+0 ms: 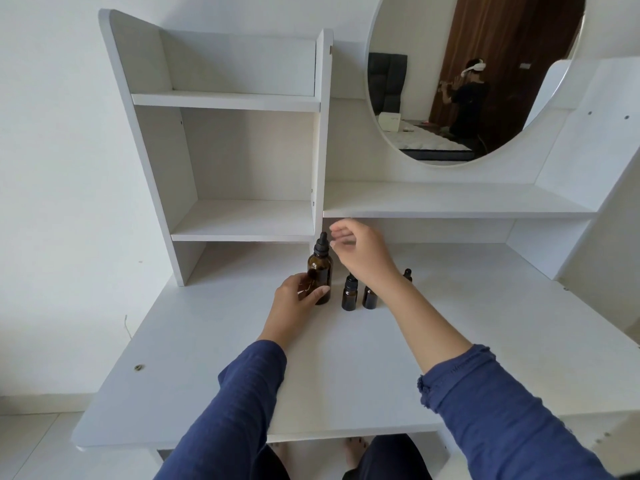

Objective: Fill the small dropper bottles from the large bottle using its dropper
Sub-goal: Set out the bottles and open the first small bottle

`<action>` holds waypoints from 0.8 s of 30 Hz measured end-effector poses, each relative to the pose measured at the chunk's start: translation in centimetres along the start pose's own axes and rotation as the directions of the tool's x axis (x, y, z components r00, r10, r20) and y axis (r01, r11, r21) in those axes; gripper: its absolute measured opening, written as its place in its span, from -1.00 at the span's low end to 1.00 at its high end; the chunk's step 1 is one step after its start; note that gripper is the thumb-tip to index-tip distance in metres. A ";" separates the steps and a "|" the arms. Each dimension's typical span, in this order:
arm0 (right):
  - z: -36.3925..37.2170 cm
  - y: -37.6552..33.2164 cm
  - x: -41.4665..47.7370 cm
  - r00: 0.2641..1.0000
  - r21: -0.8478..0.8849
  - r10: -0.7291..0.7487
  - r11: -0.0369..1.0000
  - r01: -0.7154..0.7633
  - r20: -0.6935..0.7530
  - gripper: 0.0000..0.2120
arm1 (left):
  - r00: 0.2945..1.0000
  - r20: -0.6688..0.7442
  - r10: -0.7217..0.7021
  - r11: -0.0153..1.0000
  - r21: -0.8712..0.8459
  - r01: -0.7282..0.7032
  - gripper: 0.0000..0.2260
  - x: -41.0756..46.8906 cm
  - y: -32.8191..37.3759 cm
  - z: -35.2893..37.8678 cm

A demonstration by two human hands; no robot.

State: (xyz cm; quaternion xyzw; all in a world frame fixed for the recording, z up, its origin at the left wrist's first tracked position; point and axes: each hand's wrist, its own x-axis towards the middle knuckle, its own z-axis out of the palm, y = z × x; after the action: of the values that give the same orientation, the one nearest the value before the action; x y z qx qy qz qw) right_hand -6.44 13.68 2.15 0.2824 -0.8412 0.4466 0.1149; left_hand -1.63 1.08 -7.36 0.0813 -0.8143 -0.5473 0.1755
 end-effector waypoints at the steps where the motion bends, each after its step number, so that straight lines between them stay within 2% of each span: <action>1: -0.1 0.3 -0.5 1.000 0.000 0.016 1.000 -0.016 -0.002 -0.78 | 1.000 0.002 0.001 1.000 0.003 -0.001 -0.60 0.0 -0.1 0.0; 10: 0.8 2.7 -3.1 0.986 -0.140 0.136 0.983 -0.122 0.097 -0.72 | 1.000 -0.004 0.027 0.999 0.027 -0.027 -0.63 0.4 -0.5 0.2; 15: 0.9 2.8 -3.4 0.982 -0.199 0.139 0.974 -0.111 0.130 -0.70 | 0.998 -0.017 0.059 0.971 0.231 -0.054 -0.62 0.0 -0.2 0.1; 18: 0.9 3.0 -3.5 0.979 -0.205 0.150 0.971 -0.120 0.136 -0.71 | 0.999 0.031 0.045 0.861 0.506 -0.054 -0.61 -0.7 -0.6 -0.1; 20: 1.0 2.8 -3.6 0.978 -0.203 0.158 0.971 -0.129 0.135 -0.71 | 0.996 0.083 0.008 0.761 0.646 -0.060 -0.51 -1.5 -1.0 -0.5; 24: 1.2 2.2 -4.3 0.977 -0.197 0.175 0.969 -0.149 0.123 -0.72 | 0.983 0.170 -0.063 0.644 0.759 -0.090 -0.39 -3.3 -1.0 -0.7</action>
State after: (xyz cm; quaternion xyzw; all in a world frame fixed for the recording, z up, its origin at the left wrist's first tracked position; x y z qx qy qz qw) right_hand -4.18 15.29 -1.97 0.2309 -0.9056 0.3528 0.0450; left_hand 1.60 1.19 -8.73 0.0917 -0.9819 -0.1566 0.0542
